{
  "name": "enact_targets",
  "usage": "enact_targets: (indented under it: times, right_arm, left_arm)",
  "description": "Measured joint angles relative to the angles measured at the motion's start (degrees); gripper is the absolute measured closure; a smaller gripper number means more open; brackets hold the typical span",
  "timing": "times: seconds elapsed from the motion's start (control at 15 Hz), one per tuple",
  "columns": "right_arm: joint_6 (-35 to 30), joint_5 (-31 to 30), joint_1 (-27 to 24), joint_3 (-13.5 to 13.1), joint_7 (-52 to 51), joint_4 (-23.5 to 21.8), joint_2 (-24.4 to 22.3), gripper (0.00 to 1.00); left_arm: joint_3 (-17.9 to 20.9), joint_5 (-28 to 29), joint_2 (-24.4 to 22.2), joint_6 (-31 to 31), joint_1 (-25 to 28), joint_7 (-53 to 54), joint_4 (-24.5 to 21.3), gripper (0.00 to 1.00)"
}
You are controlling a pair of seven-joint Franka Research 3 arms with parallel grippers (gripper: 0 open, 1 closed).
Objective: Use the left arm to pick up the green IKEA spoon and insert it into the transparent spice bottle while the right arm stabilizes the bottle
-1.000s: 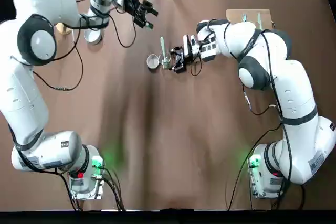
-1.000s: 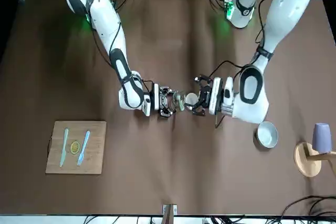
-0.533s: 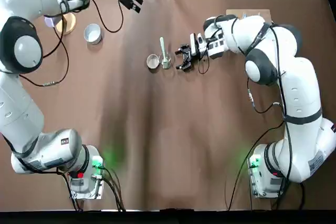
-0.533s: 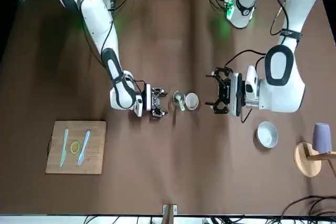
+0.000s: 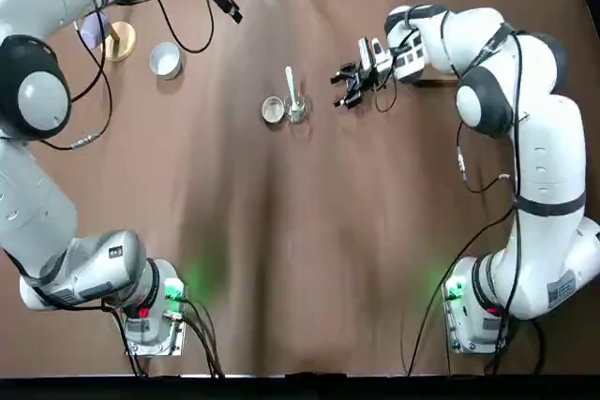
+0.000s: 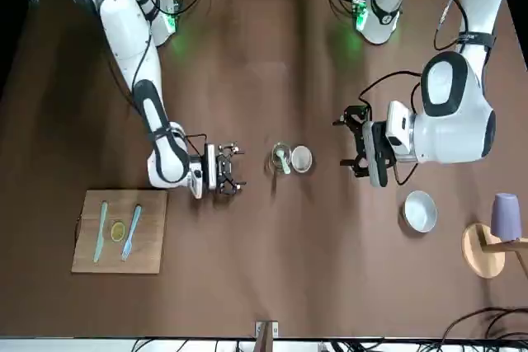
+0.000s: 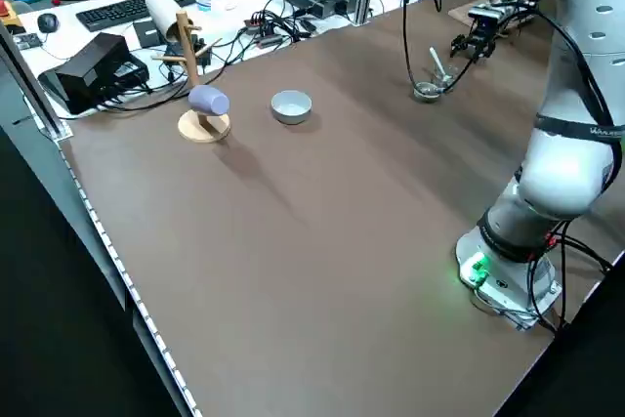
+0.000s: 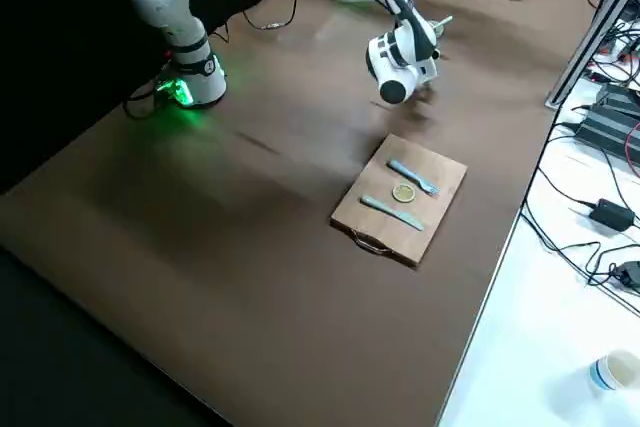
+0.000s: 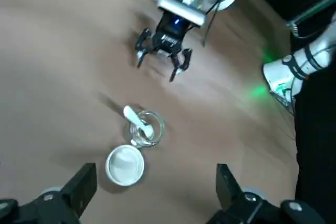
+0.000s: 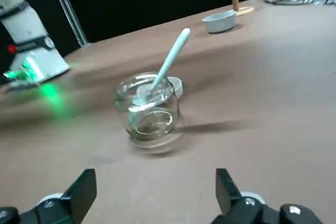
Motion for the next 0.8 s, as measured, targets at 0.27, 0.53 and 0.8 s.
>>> enact_targets:
  times: [0.27, 0.53, 0.8]
  right_arm:
    - [-6.3, -16.8, -2.8, 0.0, 28.9, 9.4, -1.1, 0.00]
    - [-13.7, -26.9, -4.2, -2.3, 46.2, 17.1, -1.1, 0.00]
    - [-22.7, -32.6, -6.0, -7.2, 57.4, 25.7, -1.3, 0.00]
  left_arm:
    - [0.6, 8.6, -2.7, 1.6, 0.1, -16.9, 0.0, 0.00]
    - [0.7, 14.6, -5.2, 1.8, 0.5, -29.5, 0.0, 0.00]
    - [0.8, 24.4, -7.6, 1.9, 1.3, -42.3, 0.0, 0.00]
